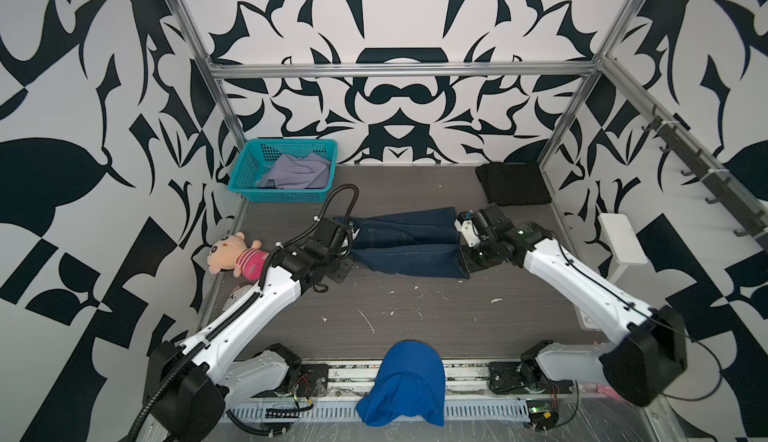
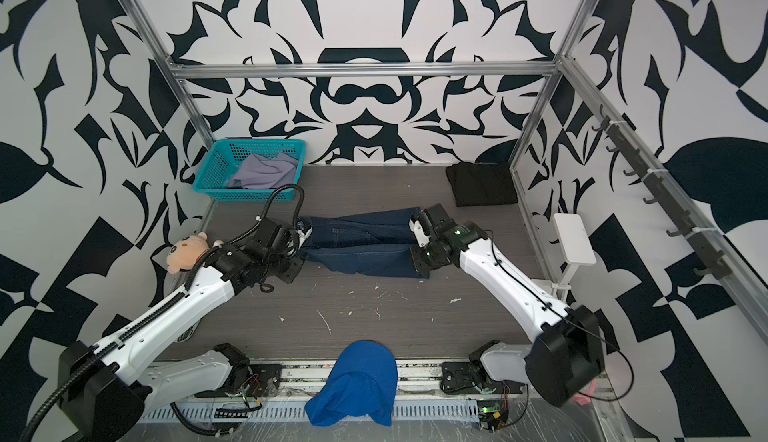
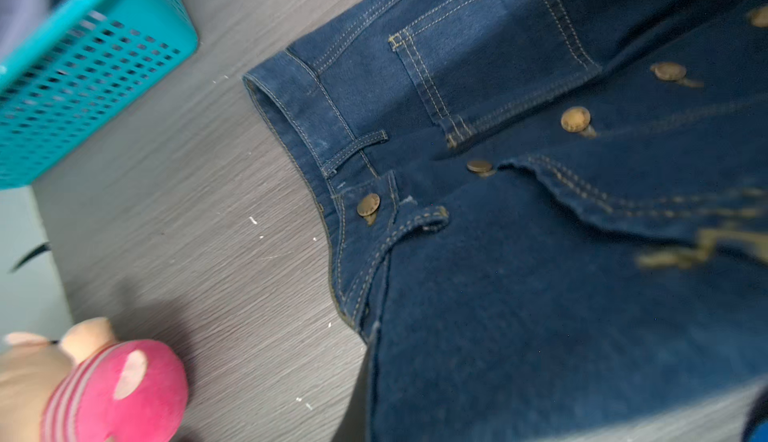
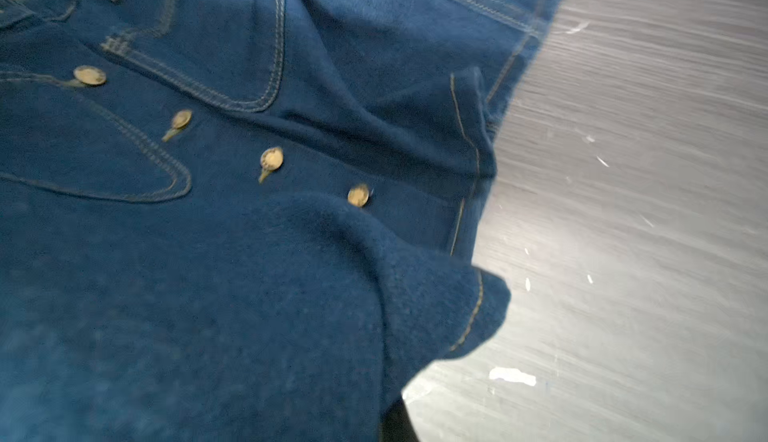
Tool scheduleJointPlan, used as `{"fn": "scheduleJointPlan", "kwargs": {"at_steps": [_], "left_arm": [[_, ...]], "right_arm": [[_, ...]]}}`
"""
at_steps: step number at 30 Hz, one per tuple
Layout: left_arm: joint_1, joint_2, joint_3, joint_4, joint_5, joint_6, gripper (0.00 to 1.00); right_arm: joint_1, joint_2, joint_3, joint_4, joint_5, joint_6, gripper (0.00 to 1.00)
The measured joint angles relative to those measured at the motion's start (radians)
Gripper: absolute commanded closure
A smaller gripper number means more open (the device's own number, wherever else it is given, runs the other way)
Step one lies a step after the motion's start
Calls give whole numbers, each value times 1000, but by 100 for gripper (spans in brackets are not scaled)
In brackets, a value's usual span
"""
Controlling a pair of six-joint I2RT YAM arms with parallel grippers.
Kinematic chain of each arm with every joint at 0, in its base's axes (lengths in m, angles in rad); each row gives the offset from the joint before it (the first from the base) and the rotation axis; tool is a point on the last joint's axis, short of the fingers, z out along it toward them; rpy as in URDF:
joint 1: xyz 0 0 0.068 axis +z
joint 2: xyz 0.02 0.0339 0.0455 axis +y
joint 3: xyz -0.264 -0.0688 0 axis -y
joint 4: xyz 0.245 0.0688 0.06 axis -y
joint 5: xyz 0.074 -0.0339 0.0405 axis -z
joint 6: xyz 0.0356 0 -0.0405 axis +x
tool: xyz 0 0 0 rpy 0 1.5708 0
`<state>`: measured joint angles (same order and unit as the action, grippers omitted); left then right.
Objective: Fold and stack the skirts
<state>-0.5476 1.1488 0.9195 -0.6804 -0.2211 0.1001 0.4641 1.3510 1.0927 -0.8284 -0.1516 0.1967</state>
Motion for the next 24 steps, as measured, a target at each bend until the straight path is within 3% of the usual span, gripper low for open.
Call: {"fn": "scheduleJointPlan", "kwargs": {"at_steps": [7,16,24], "left_arm": [[163,161,85,11,119,-7,100],[186,303,210,-1,140,-6,100],[204,467,362,-20,149,0,100]], "right_arm": [[-109,152,101,8,-102,-113,100],[-137,241,206,8,-105,-133,100],[-155,389,283,51,-51,-45,100]]}}
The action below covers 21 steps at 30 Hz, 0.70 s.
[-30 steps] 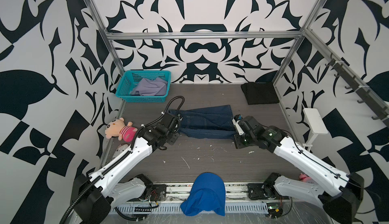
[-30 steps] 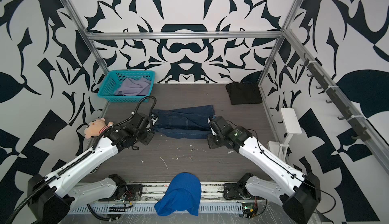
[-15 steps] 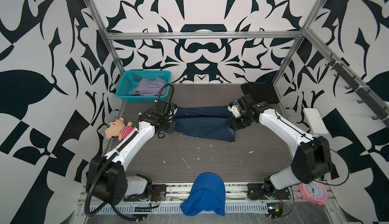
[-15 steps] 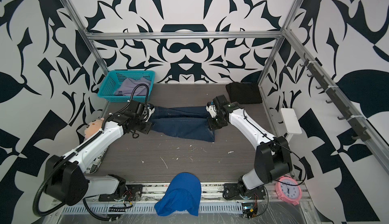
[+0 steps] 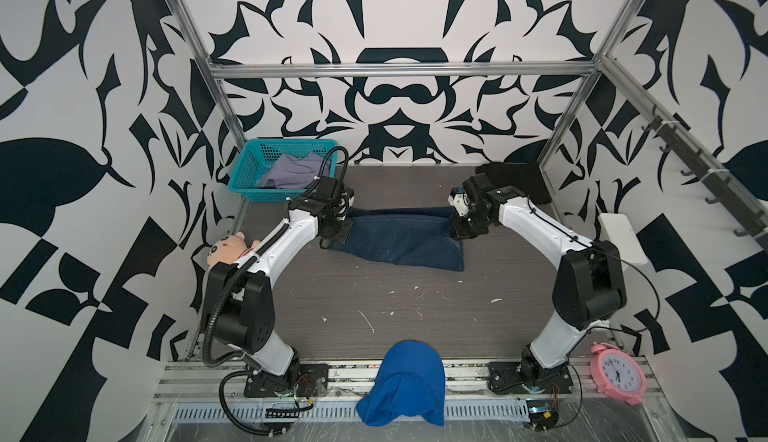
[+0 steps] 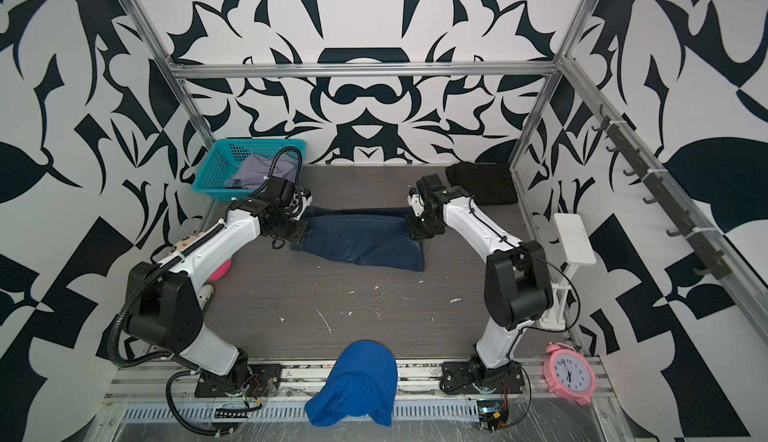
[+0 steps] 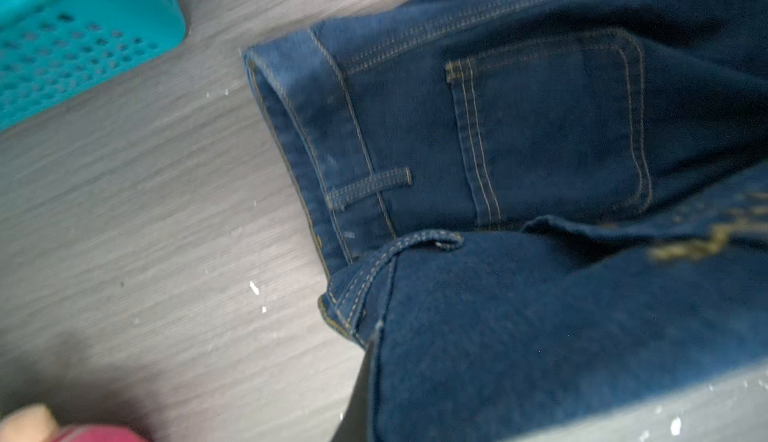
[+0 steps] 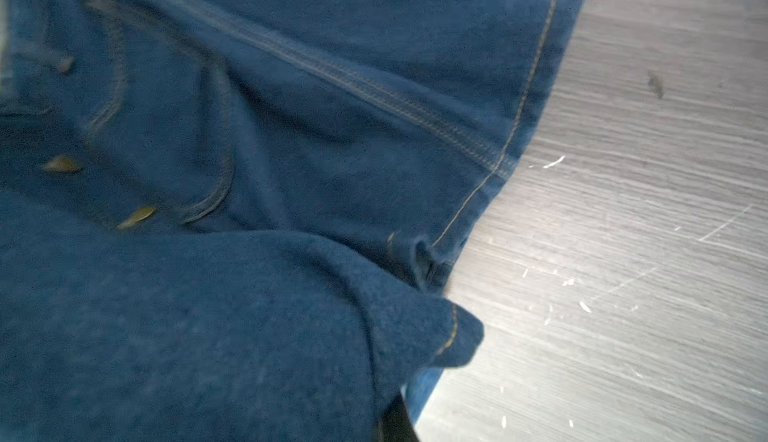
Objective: Fold and stack the skirts
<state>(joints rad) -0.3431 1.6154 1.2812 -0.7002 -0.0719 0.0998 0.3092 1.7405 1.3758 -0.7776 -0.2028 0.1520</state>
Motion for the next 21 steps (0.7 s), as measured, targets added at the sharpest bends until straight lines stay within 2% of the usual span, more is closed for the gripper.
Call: {"fn": "scheduleJointPlan", "kwargs": {"at_steps": [11,21], "left_arm": [[8,206,108,-48,-34,9,100],[26,204,140,-90,-40,41,100]], "right_arm": [[-7,132,78,19,51,37,100],[-24,132,121,18,50,25,100]]}}
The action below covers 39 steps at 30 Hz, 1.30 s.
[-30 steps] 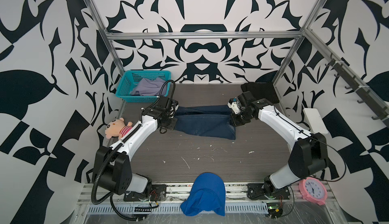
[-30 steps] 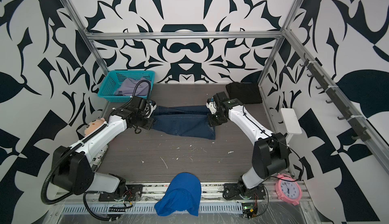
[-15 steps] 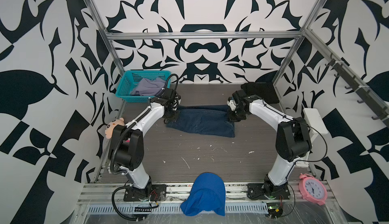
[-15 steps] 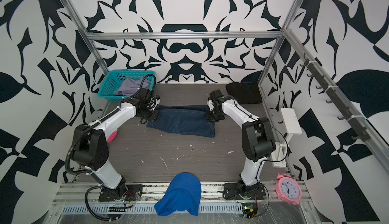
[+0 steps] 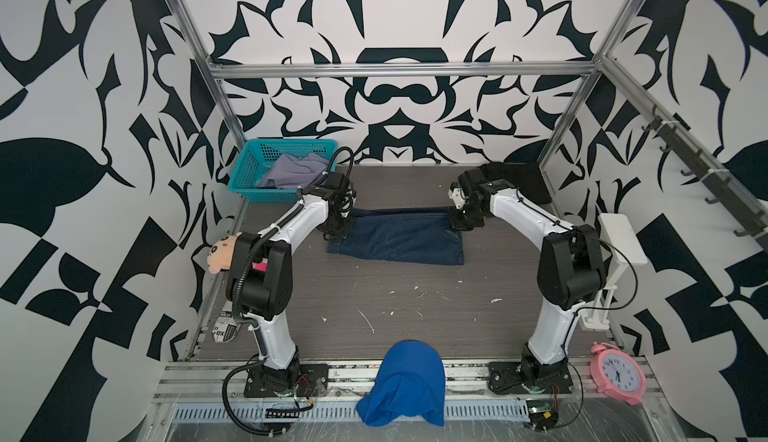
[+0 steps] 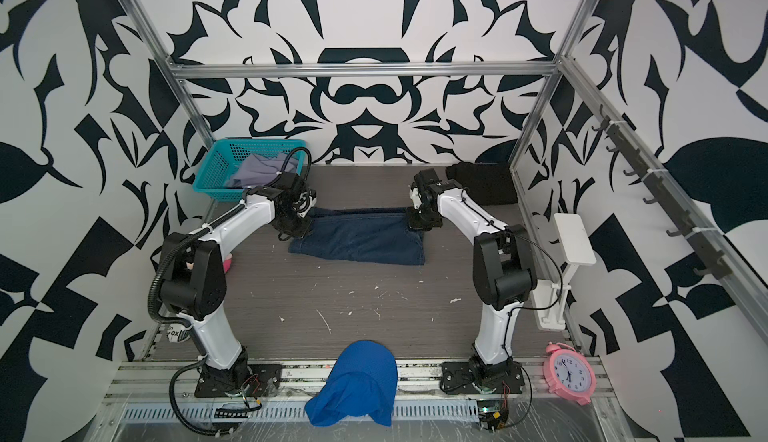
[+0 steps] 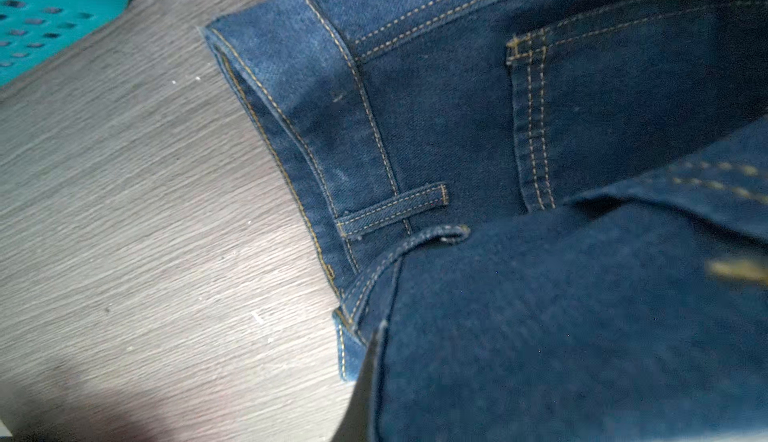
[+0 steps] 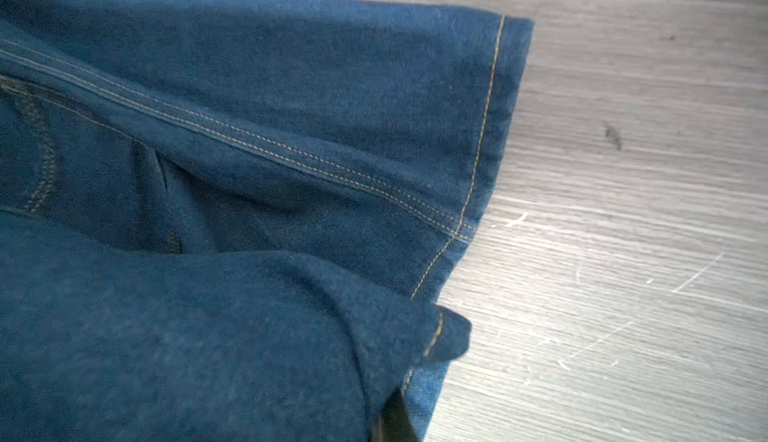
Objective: Fold and stack the skirts
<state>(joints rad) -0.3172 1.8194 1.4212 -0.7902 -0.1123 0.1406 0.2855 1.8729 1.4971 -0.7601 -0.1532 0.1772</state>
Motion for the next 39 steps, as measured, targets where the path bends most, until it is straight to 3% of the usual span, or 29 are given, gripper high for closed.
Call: {"fn": "scheduleJointPlan", "kwargs": {"at_steps": [9,21,24,25,29,31,34,35,39], "left_arm": [[4,16,43,-6,0,30,100],[11,120,71,2,-10,51,100],[11,121,73,4,-21,53,86],[11,121,76,5,-27,55,86],[26,121,91,4,-83,46,77],[37,119,99,3,-120,42,73],[52,109,103,2,-173,33,50],[57,101,105,2,-192,28,47],[62,60,127,-2,-247,27,47]], "right_arm": [[-15,17,39,-14,-1,-21,100],[-24,145,76,-10,-5,-46,100],[-24,149,89,-11,-4,-49,100],[-24,150,95,-13,-3,-49,100],[-34,151,127,-36,13,-50,82],[-44,151,149,-47,31,-47,78],[-65,151,202,-71,67,-43,55],[-71,151,232,-86,79,-47,46],[-85,153,360,-132,107,-46,45]]}}
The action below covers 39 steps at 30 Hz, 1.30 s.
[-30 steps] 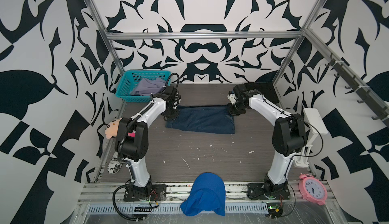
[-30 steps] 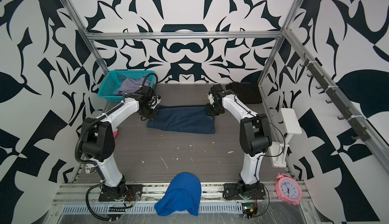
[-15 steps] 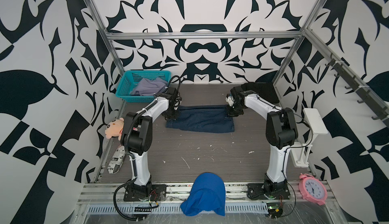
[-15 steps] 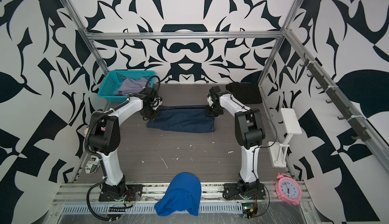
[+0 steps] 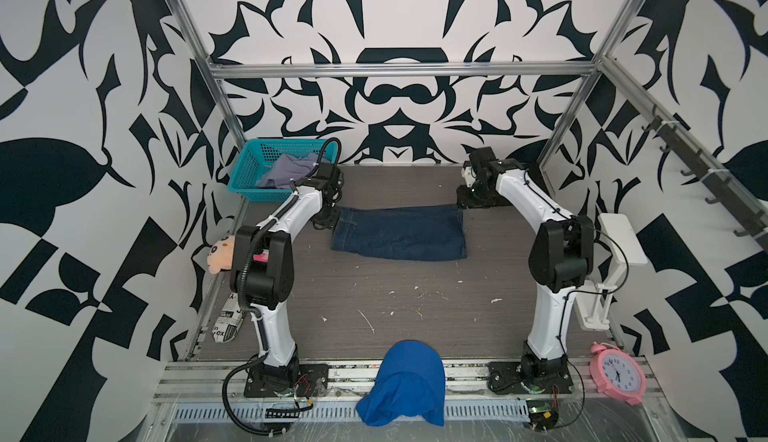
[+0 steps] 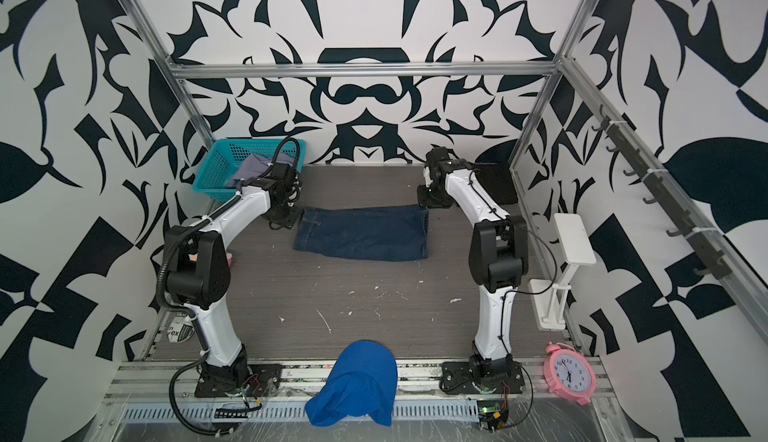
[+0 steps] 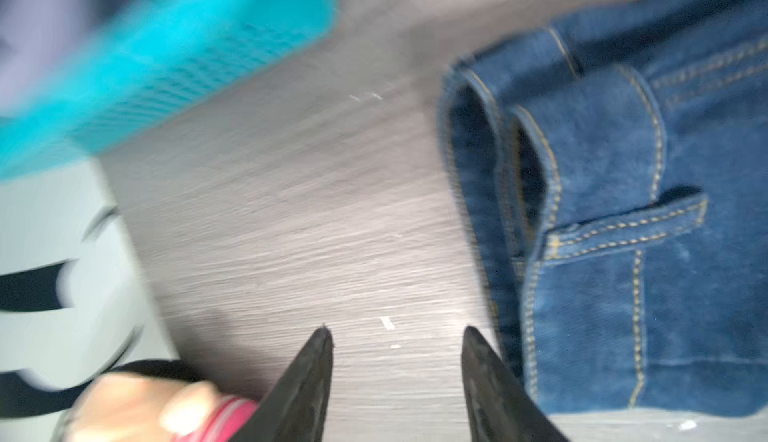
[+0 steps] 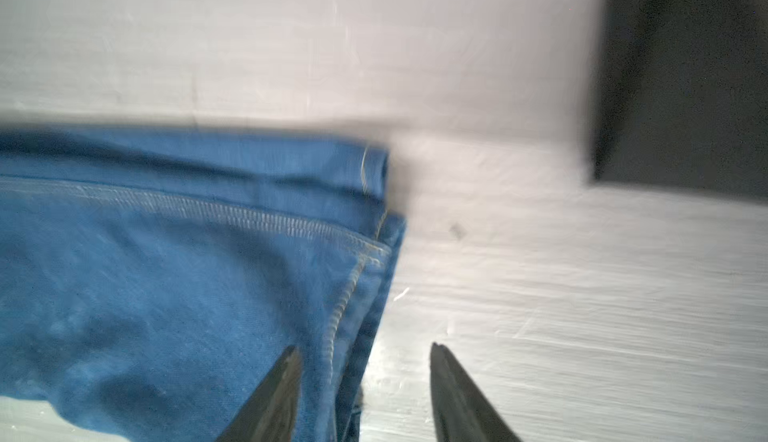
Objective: Fold and stack the skirts
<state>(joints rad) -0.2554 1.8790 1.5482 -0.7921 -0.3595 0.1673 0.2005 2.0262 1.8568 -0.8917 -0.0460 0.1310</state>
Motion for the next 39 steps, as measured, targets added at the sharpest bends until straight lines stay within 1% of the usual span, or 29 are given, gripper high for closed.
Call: {"fn": "scheduleJointPlan", "kwargs": {"at_steps": [2,4,6,7,8,9,10,11,12,14,15,18,21,25,28,31,39], "left_arm": [[0,-33,14,3,-18,-12,47],[-5,-74,17,2,-21,-32,47],[-13,-116,15,3,-16,-59,50],[-23,-142,7,11,-10,-74,52],[-36,-170,-11,30,5,-89,54],[-51,-196,-37,52,26,-100,57],[-68,-221,-68,77,55,-112,61],[-82,-238,-98,101,83,-124,63],[-93,-246,-121,123,109,-140,65],[-112,-238,-161,174,171,-162,71],[-114,-225,-172,192,188,-173,72],[-107,-158,-179,242,225,-199,74],[-89,-92,-185,281,252,-223,76],[-32,-66,-243,323,276,-275,77],[19,-66,-298,338,286,-315,80],[50,-66,-333,346,290,-344,79],[47,-73,-349,356,293,-372,80]], "right_arm": [[-3,-5,38,-6,11,1,48],[-2,-20,35,-8,8,4,55],[-1,-60,-21,11,-19,18,69],[0,-95,-71,31,-40,32,79],[2,-143,-143,63,-68,50,86],[3,-183,-200,87,-90,59,89],[9,-233,-272,119,-122,81,95],[17,-276,-332,143,-149,103,99],[26,-301,-367,159,-166,114,100],[47,-327,-428,212,-195,133,100],[53,-327,-446,238,-203,138,100],[64,-281,-484,300,-203,140,100],[43,-193,-492,348,-185,135,100],[5,-109,-530,399,-138,137,100],[-15,-94,-572,436,-109,142,100],[-19,-93,-592,472,-97,151,100],[-18,-107,-598,489,-91,155,100]]}}
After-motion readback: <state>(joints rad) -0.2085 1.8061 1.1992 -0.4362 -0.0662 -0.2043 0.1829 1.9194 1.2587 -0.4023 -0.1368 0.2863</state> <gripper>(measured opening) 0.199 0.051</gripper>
